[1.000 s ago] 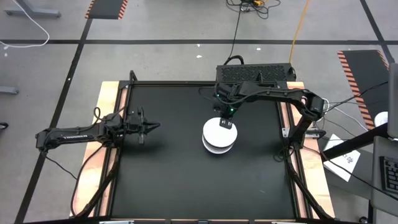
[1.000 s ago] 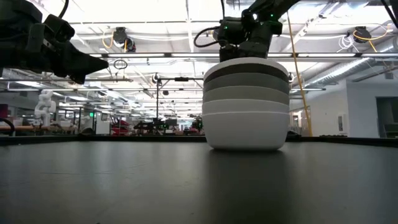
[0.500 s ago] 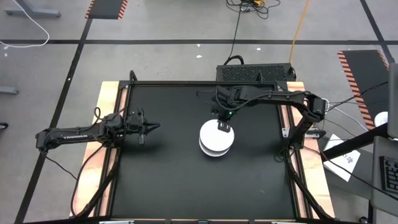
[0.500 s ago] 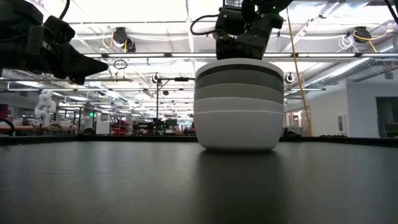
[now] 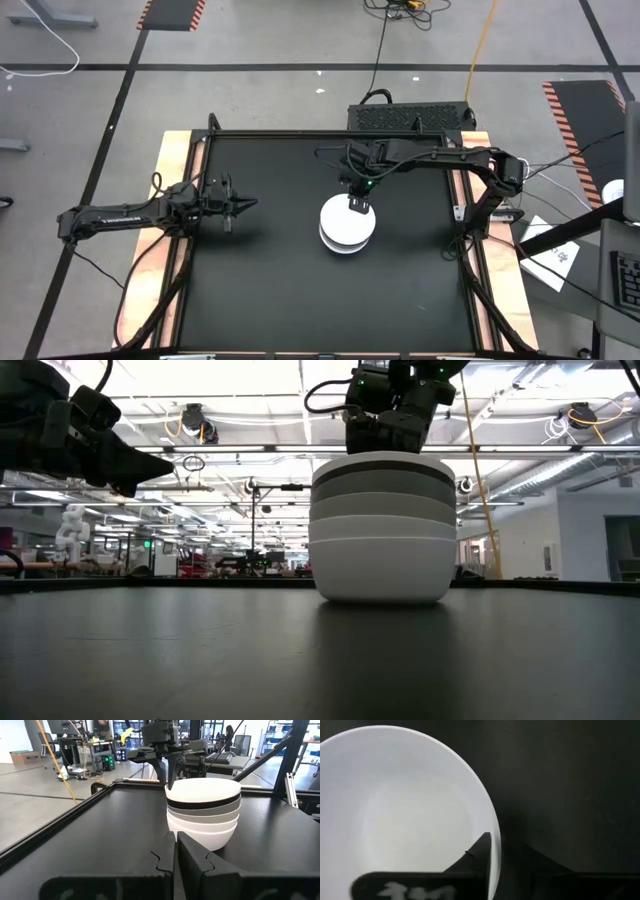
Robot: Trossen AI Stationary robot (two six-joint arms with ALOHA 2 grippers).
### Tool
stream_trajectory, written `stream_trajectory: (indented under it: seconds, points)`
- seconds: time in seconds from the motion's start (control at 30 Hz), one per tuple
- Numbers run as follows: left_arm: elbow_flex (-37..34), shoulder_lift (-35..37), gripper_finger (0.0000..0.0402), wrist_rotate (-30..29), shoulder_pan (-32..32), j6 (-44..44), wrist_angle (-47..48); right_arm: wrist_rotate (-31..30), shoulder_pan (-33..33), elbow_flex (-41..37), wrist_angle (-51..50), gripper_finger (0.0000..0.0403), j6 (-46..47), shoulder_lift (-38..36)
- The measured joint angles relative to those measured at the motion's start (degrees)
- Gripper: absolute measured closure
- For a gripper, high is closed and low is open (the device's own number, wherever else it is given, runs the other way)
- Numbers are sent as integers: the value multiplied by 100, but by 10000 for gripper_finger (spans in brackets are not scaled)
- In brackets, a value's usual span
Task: Nest bowls inside each other
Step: Stack the white bowl on top of the black bowl, then return to Home Position
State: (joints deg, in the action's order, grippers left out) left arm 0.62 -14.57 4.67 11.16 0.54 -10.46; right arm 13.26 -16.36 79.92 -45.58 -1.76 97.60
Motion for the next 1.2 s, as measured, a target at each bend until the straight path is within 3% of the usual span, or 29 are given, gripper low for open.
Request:
stream_trajectory:
  seconds: [0.33,0.6,0.8,1.03,1.2]
  points:
    - [0,0,380,0,-2,0,0,4,-16,0,91,270,-5,-3]
    - [-2,2,380,40,-2,-2,-59,26,0,0,212,252,-222,-617]
    - [0,2,380,315,-2,-4,-70,33,78,-467,497,277,-207,-1673]
    - [0,2,388,687,0,-24,-57,-123,186,-1956,1481,391,-45,-3477]
    - [36,1,399,839,-4,-74,-28,-126,185,-3051,1975,398,130,-4810]
